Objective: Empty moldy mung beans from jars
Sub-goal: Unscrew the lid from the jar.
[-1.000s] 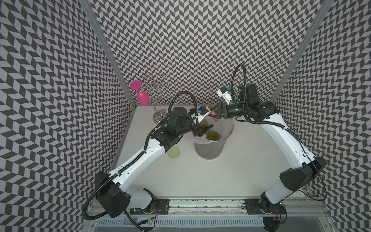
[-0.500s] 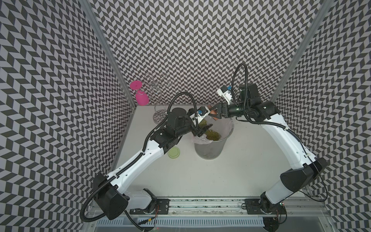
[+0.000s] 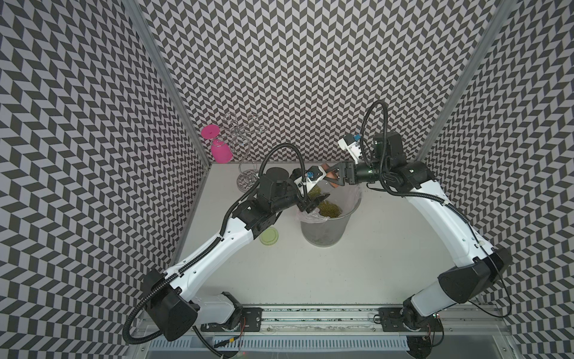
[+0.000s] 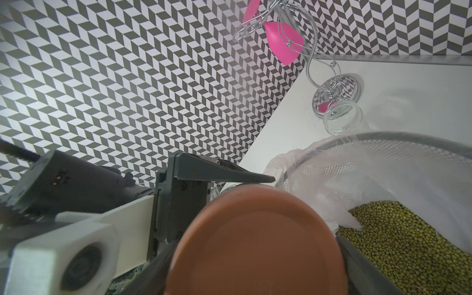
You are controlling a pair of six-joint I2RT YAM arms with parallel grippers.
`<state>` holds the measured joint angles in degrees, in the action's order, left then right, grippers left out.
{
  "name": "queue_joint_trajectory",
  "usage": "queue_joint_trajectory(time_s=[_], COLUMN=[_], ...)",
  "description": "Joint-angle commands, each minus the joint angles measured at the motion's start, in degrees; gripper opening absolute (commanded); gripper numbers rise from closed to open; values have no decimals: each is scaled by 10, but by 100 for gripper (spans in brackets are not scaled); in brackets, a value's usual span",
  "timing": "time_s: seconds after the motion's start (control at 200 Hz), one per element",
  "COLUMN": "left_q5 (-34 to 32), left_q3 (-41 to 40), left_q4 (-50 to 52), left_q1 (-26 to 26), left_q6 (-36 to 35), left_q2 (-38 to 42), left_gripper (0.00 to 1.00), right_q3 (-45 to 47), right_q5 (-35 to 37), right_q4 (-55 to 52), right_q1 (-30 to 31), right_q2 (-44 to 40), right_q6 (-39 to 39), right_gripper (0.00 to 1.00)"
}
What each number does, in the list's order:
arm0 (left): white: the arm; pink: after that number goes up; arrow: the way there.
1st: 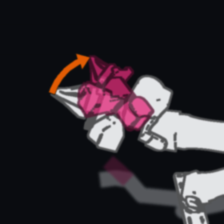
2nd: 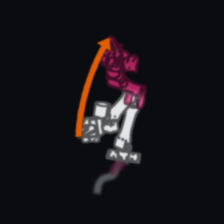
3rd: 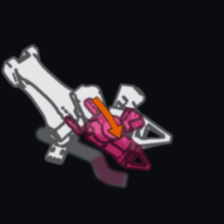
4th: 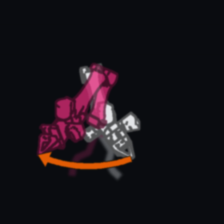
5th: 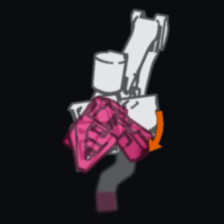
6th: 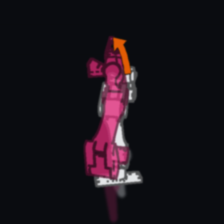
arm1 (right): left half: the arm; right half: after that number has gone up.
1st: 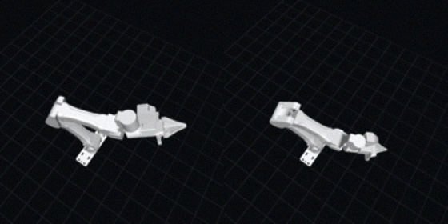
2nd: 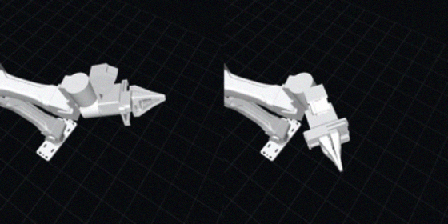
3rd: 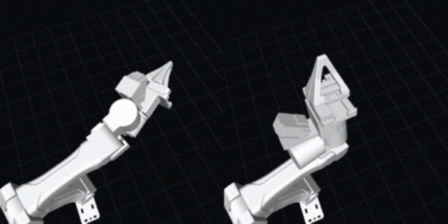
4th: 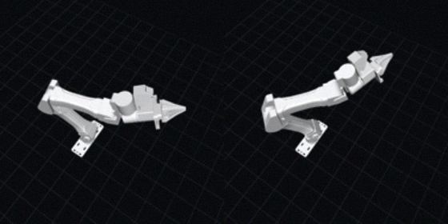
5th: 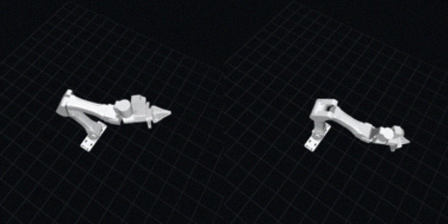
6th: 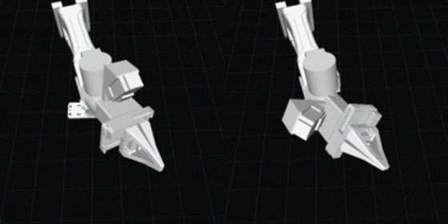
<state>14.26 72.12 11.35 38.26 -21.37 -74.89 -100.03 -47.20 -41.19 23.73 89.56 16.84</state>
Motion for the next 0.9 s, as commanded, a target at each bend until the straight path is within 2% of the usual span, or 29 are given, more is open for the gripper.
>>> queue_joint_trajectory(time_s=[0.0,0.165,0.29,0.451,0.506,0.541,0.576,0.606,0.661,0.746,0.896], left_q5=[62,105,163,210,216,215,212,207,195,168,100], left_q3=[38,45,47,61,65,65,64,62,53,39,18], left_q4=[-42,-28,-29,-25,-22,-22,-22,-22,-30,-43,-58], left_q1=[-6,-26,-54,-70,-71,-71,-71,-71,-71,-68,-48], left_q6=[36,58,85,103,102,102,102,102,100,91,54], left_q2=[25,36,41,36,33,32,33,34,39,47,57], left_gripper=[10,9,9,9,9,9,9,9,9,9,9], right_q3=[17,29,18,-35,-56,-61,-57,-47,-28,-21,11], right_q5=[-66,-161,-225,-256,-249,-243,-234,-222,-174,-100,-84], right_q4=[47,77,81,7,-28,-33,-22,0,45,68,120], right_q1=[-3,-3,-7,-7,-7,-7,-7,-7,-8,-9,-9], right_q2=[-32,-33,-23,2,15,18,16,11,-2,-10,-16], right_q6=[-109,-171,-216,-308,-330,-330,-318,-290,-224,-132,37], right_gripper=[55,52,49,49,56,70,90,97,100,99,99])
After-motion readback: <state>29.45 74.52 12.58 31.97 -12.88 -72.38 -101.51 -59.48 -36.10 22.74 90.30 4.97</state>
